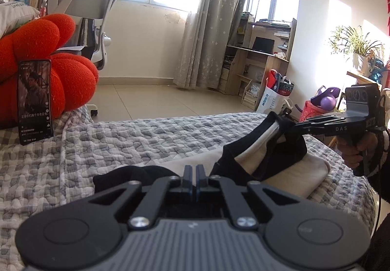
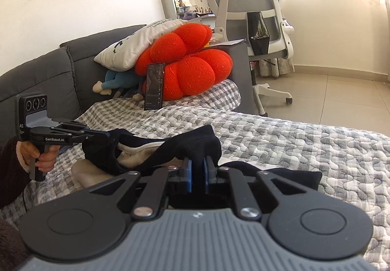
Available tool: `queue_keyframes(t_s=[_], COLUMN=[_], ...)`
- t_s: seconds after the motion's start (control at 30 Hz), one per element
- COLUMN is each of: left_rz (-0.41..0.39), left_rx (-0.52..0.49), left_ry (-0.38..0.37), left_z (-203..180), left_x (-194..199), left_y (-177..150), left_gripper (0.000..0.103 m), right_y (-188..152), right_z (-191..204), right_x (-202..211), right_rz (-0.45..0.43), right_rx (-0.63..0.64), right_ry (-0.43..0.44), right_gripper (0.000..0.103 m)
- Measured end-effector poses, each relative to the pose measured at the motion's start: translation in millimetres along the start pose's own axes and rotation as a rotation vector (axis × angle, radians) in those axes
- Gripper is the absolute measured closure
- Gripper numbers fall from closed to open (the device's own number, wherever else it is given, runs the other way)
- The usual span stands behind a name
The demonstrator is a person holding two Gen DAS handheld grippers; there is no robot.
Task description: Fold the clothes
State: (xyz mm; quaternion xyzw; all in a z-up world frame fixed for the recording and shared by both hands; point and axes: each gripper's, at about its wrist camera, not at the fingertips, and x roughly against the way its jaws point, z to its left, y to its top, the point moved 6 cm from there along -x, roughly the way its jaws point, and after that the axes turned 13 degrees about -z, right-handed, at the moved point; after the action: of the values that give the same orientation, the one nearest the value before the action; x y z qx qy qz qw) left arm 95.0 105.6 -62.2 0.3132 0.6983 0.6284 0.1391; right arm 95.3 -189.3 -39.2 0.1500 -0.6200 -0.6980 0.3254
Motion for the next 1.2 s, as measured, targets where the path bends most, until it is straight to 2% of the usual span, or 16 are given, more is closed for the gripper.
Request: queue_keyframes(t_s=[0.1,0.17,0.3,0.43,0.47,0.5,0.63,0.7,0.83,0.97,1.1,1.2], left_rz=[0.018,0.030,0.039,0.046,0.049,0.052,0.079,0.089,0.122,0.131,0.148,0.164], left_rx=[-0.010,-0.014,-0.014,-0.020,-0.020,-0.018,0.014,0.027,0.125,0.214,0.238,0.304], left_ry=[-0.007,-0.012,-0.014,0.007,0.018,0.029,0.092,0.127,0.187,0.181,0.182,0.186], left_z=[-3,-4,-9,-10,-10,-9,-6,-6,-1,-5,-10,-5], left_x=[5,8,10,13,15,17,26,32,38,38,32,28], left_y=[-4,-7,-10,-11,-11,-11,-10,-9,-11,-10,-12,-17], left_gripper=[0.099,0.094,0.071,0.062,0.061,0.059,0.058,0.058,0.057,0.057,0.057,0.057], right_y=[-8,-16,-35,-43,-43,-42,-38,-36,-32,-23,-14,-15], right_z=[11,17,27,25,24,23,16,14,8,-2,-14,-18], right_x=[11,15,18,22,25,27,30,34,38,39,36,29], right_rz=[0.037,0.073,0.157,0.186,0.179,0.173,0.165,0.152,0.121,0.103,0.075,0.080], right_rx=[0.067,0.108,0.175,0.155,0.140,0.123,0.058,0.018,-0.071,-0.143,-0.298,-0.407], right_ry=[0.010,0.015,0.022,0.003,-0.008,-0.016,-0.036,-0.053,-0.075,-0.121,-0.113,-0.093], right_gripper=[0.091,0.093,0.094,0.094,0.093,0.087,0.082,0.060,0.059,0.059,0.059,0.059])
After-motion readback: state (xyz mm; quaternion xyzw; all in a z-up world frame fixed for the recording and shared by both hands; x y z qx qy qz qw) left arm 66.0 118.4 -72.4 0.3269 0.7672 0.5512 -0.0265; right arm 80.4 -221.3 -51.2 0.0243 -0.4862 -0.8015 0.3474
